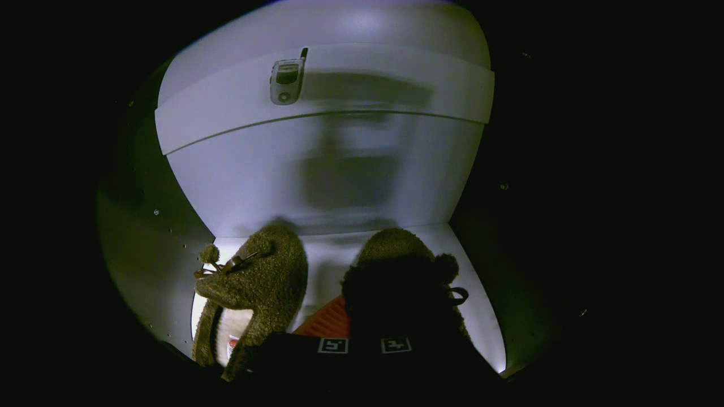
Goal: Open the shoe cabinet door, grab the shoes and put them into the shoe cabinet, then close the shoe cabinet door.
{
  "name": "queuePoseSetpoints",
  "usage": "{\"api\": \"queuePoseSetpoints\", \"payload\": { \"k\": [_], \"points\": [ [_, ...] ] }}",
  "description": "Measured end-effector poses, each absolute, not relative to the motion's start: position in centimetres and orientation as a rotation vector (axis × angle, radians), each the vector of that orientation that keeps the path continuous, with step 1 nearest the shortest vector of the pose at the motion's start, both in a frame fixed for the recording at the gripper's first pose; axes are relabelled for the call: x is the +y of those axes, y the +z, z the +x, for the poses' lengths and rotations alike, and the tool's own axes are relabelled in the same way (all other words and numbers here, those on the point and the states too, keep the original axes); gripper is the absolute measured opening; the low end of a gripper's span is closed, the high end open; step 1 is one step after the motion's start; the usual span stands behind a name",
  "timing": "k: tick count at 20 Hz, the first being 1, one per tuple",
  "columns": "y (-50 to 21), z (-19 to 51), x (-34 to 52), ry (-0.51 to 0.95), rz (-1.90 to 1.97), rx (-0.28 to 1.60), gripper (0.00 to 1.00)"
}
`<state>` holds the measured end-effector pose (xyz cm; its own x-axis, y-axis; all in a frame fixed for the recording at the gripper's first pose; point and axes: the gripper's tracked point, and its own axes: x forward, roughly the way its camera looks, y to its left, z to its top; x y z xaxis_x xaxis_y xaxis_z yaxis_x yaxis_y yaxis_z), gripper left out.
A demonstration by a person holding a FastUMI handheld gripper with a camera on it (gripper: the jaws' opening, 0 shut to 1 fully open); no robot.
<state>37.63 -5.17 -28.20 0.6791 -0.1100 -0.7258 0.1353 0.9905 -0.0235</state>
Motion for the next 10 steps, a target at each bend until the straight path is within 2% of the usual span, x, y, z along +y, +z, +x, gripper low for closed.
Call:
{"api": "queuePoseSetpoints", "payload": {
  "k": [6, 10],
  "points": [
    [-26.9, 35.4, -4.5, -0.096, 0.026, 0.81, 0.44],
    [-23.3, 33.7, -3.9, -0.109, 0.065, 0.699, 0.7]
  ]
}}
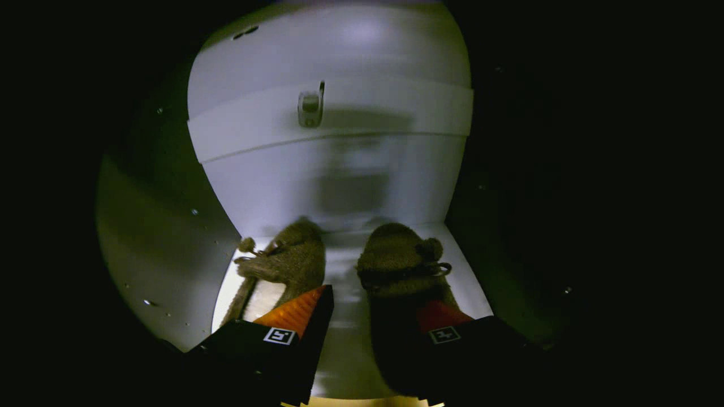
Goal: Open the shoe cabinet door, grab the shoes and put them into the shoe cabinet, then close the shoe cabinet door.
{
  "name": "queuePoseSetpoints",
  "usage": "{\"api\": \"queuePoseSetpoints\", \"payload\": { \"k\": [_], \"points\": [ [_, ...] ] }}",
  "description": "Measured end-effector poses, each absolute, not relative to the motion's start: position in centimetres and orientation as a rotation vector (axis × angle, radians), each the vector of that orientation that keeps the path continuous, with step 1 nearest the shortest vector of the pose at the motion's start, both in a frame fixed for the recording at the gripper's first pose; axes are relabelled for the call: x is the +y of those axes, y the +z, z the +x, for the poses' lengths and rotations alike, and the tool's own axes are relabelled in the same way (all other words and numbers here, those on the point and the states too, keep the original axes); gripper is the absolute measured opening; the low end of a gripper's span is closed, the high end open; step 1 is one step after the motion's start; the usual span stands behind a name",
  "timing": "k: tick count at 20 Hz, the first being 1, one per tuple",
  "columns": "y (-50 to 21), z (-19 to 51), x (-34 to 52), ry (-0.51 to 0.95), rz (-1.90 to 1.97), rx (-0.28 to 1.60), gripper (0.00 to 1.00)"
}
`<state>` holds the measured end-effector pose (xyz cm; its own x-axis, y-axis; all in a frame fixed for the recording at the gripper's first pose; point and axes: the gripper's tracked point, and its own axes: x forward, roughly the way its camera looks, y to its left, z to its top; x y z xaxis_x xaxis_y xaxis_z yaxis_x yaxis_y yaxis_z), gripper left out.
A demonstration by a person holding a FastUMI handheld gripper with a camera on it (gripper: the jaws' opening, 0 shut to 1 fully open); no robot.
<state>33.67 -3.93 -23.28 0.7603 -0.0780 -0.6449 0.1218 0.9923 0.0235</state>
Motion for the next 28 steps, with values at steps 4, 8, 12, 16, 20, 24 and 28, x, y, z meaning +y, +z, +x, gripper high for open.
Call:
{"api": "queuePoseSetpoints", "payload": {
  "k": [4, 8, 12, 16, 20, 24, 28],
  "points": [
    [-18.5, 30.9, -3.3, -0.102, 0.064, 0.596, 0.89],
    [-11.5, 26.0, -0.9, -0.058, 0.05, 0.447, 0.98],
    [-7.3, 19.6, 1.5, -0.006, 0.044, 0.372, 0.99],
    [-4.5, 11.9, 2.8, 0.041, 0.03, 0.314, 0.98],
    [-3.4, 4.5, 2.8, 0.082, 0.028, 0.298, 0.99],
    [-1.3, -2.3, 2.5, 0.158, 0.053, 0.256, 0.98],
    [-0.8, -8.6, 1.1, 0.248, 0.07, 0.256, 0.98]
  ]
}}
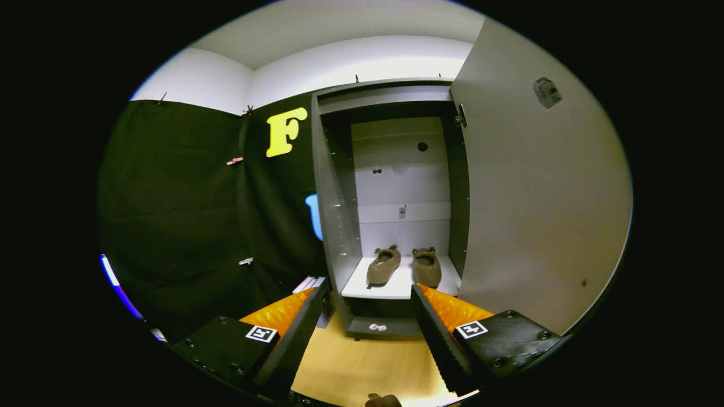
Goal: Open the shoe cabinet door, grab the shoes and put them into the shoe cabinet, then close the shoe cabinet door.
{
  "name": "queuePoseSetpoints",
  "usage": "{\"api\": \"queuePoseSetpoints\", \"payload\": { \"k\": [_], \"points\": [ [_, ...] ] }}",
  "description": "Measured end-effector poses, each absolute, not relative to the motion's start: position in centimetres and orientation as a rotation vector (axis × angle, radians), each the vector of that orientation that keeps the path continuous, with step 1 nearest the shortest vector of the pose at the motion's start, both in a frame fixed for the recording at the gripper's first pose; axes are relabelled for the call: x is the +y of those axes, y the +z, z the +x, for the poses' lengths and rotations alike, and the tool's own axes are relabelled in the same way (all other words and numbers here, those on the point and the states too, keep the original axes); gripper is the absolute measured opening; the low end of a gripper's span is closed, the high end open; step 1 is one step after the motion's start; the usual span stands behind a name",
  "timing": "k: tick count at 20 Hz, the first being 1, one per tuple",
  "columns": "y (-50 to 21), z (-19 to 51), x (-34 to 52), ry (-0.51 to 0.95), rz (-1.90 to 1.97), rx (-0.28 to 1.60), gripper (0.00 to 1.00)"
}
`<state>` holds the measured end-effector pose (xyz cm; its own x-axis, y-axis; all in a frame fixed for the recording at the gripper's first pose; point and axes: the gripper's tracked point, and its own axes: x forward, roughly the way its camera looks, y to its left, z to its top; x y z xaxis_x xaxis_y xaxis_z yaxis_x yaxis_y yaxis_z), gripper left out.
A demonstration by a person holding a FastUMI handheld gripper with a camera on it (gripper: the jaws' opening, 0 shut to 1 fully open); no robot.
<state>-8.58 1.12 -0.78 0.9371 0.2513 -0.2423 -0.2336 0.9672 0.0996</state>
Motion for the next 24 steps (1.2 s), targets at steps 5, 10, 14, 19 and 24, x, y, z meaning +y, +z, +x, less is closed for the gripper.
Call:
{"api": "queuePoseSetpoints", "payload": {
  "k": [5, 10, 14, 19, 24],
  "points": [
    [-0.1, -15.2, -3.6, 0.305, 0.094, 0.303, 0.98],
    [0.4, -18.3, -10.6, 0.321, 0.085, 0.272, 0.98],
    [0.3, -17.4, -17.5, 0.255, 0.09, 0.244, 0.98],
    [-1.5, -14.9, -22.9, 0.204, 0.128, 0.281, 0.98],
    [-2.7, -12.2, -23.9, 0.24, 0.11, 0.274, 0.98]
  ]
}}
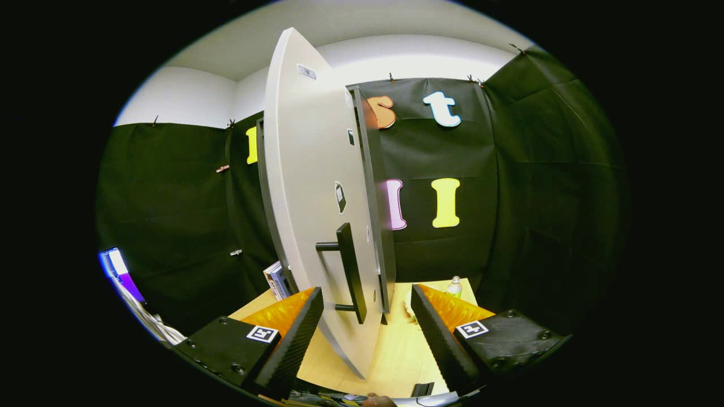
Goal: Open the shoe cabinet door, grab the shoes and put them into the shoe cabinet, then close the shoe cabinet door.
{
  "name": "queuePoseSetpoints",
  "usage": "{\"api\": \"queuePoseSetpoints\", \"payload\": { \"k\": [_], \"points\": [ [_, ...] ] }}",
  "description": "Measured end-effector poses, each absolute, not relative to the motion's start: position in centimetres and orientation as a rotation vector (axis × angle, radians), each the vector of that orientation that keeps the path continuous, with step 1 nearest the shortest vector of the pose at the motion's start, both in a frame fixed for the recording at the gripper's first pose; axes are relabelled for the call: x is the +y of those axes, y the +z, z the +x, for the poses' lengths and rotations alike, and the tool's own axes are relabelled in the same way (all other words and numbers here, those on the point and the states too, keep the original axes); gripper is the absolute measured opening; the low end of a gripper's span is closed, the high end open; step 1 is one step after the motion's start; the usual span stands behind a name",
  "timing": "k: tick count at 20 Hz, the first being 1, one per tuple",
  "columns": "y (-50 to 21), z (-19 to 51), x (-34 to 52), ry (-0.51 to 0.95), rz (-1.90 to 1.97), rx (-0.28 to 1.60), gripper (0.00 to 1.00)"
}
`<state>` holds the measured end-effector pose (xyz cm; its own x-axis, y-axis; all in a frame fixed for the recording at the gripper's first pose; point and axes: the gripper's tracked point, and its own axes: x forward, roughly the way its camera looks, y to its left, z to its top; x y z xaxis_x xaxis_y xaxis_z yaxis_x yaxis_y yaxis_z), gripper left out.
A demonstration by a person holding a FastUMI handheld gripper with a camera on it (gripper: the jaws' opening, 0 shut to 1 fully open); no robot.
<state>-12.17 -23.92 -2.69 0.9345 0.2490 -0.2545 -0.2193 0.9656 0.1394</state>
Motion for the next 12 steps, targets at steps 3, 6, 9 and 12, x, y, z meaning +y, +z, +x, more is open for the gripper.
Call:
{"api": "queuePoseSetpoints", "payload": {
  "k": [3, 6, 9, 12],
  "points": [
    [-3.3, -11.2, -23.3, 0.281, 0.114, 0.299, 0.98],
    [-3.0, -11.1, -22.5, 0.309, 0.108, 0.285, 0.97],
    [-3.2, -11.2, -20.0, 0.328, 0.098, 0.275, 0.97],
    [-3.2, -10.6, -15.8, 0.344, 0.099, 0.267, 0.97]
  ]
}}
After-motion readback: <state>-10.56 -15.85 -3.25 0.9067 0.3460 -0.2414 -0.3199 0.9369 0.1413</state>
